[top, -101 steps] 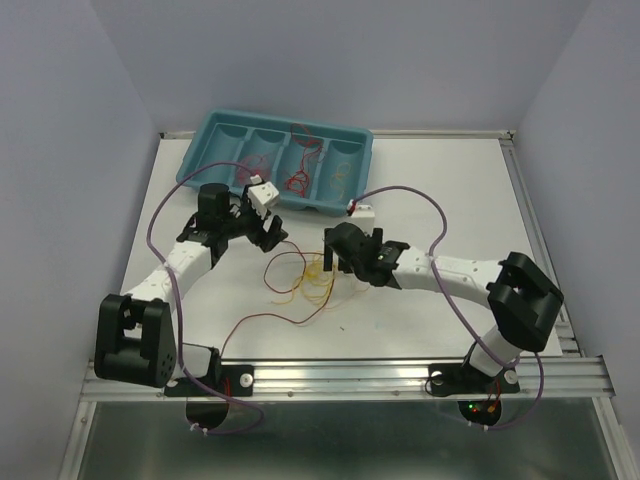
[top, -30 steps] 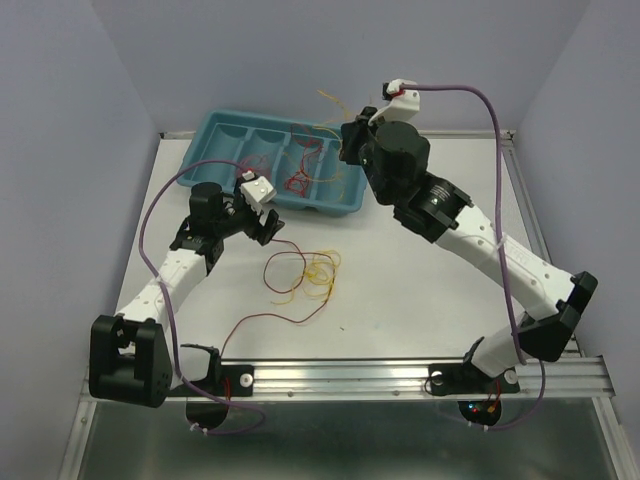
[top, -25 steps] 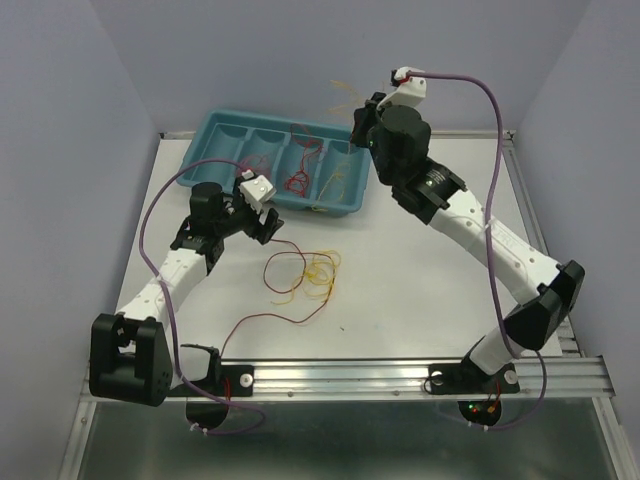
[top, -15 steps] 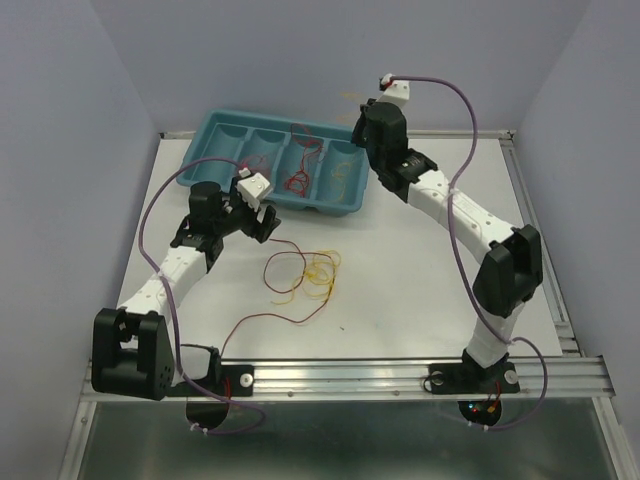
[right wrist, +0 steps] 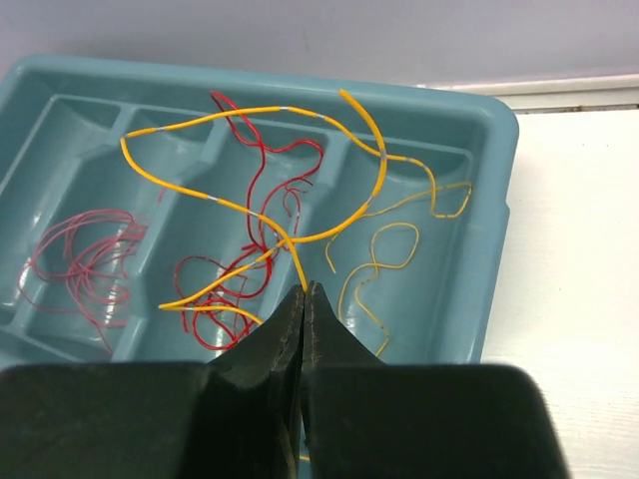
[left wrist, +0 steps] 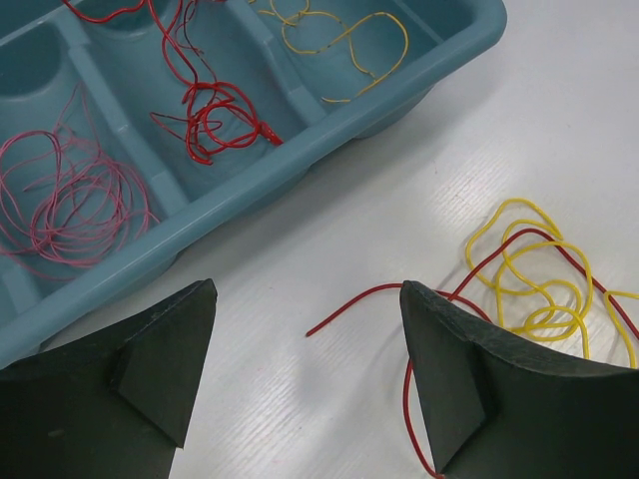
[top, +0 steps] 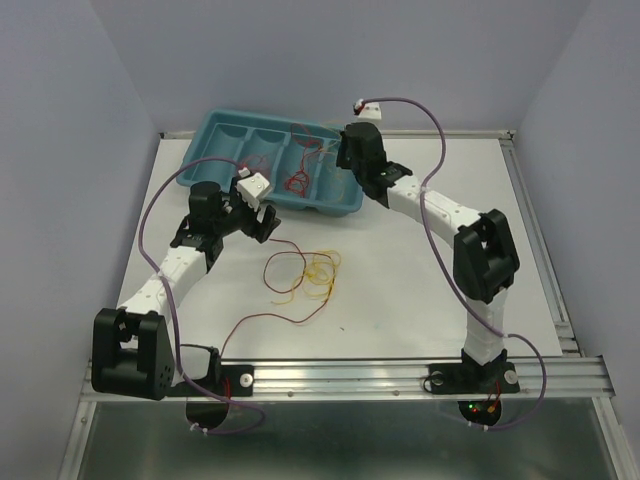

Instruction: Untangle the cables

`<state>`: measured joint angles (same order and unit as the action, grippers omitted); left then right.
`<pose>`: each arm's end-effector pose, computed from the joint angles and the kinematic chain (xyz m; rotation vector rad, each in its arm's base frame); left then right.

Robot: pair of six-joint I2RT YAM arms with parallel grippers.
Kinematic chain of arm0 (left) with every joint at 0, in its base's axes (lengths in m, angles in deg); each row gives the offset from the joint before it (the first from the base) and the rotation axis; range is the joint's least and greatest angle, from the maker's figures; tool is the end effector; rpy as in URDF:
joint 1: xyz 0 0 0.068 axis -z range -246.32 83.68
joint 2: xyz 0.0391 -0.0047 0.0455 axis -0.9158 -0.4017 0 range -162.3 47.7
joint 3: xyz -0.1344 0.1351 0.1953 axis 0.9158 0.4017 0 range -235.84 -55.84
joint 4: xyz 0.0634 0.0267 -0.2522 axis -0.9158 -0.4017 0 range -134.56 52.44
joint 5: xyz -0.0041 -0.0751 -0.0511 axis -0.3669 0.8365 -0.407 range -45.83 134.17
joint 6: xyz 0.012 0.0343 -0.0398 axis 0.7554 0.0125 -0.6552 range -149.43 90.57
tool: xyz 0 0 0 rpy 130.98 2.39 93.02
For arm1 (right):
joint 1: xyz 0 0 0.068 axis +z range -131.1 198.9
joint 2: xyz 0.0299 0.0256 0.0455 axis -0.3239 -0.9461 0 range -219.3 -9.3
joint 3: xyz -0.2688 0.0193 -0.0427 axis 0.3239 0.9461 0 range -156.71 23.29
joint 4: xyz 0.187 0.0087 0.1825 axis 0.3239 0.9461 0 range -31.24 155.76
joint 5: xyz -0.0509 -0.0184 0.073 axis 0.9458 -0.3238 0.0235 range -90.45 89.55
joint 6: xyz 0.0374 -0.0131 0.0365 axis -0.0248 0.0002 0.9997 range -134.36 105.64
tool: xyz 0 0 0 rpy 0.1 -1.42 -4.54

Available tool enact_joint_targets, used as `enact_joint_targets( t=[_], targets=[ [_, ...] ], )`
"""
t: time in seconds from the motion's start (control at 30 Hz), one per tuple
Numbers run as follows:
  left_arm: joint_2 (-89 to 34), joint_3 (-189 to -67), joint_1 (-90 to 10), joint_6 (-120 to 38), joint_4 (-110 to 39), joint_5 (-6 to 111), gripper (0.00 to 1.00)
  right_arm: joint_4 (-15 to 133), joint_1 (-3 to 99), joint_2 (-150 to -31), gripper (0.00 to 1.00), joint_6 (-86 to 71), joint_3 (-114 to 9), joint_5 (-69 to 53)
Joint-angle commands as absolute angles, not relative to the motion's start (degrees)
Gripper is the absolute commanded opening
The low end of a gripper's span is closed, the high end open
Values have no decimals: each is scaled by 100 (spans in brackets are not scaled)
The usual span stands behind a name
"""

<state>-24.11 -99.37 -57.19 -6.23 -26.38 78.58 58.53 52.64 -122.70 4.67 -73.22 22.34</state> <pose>0.2738 -0.0644 0.2708 0.8901 1.6024 -0.3875 0.4059 0.2546 0.3114 0.0379 1.8467 0.2746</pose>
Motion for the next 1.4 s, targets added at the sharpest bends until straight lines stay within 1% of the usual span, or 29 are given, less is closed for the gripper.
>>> enact_joint_targets(
  t=[0.0,0.1,0.17,0.3,0.43,0.5,0.6,0.73,0.8,0.83,0.87,0.9,1.13,1.17,1.2,1.23,1.37],
  targets=[
    [-2323,-9996,-5762,-667,-2429,7950,86,5787,5274,-12328,1,454,-7014,2704],
    [-2341,-10005,-5770,-676,-2428,7959,86,6463,5248,-12916,1,796,-7452,3180],
    [-2341,-10014,-5762,-676,-2429,7959,85,7262,5221,-13433,1,963,-8032,2972],
    [-2314,-10005,-5770,-667,-2446,7985,85,7870,5212,-14164,1,1017,-8893,2627],
    [-2341,-10014,-5770,-667,-2446,7994,85,8765,5203,-14937,1,1227,-9983,2749],
    [-2358,-10023,-5770,-658,-2464,8003,85,9074,5195,-15185,1,1315,-10325,2768],
    [-2367,-10031,-5770,-667,-2472,8011,86,9137,5195,-15353,1,1306,-10407,2724],
    [-2393,-10031,-5770,-650,-2472,7994,85,9137,5195,-15116,9,1333,-10407,2864],
    [-2402,-10031,-5770,-658,-2481,7994,86,9128,5203,-14853,20,1333,-10398,2987],
    [-2394,-10031,-5770,-650,-2473,7994,85,9128,5195,-14765,23,1316,-10389,3083],
    [-2411,-10031,-5770,-658,-2472,7994,86,9128,5195,-14651,29,1289,-10389,3127],
    [-2411,-10031,-5770,-658,-2472,8003,86,9128,5195,-14449,32,1289,-10372,3154],
    [-2402,-10032,-5770,-650,-2481,8003,86,9137,5195,-13526,43,1254,-10021,3339],
    [-2411,-10031,-5770,-641,-2481,8003,86,9128,5195,-13411,53,1263,-9950,3339],
    [-2411,-10031,-5770,-641,-2481,8011,85,9137,5195,-13315,61,1289,-9863,3356],
    [-2411,-10031,-5770,-641,-2481,8012,85,9137,5195,-13105,64,1298,-9670,3348],
    [-2429,-10023,-5770,-606,-2490,8125,85,9137,5212,-12497,66,1324,-8993,2936]
  ],
)
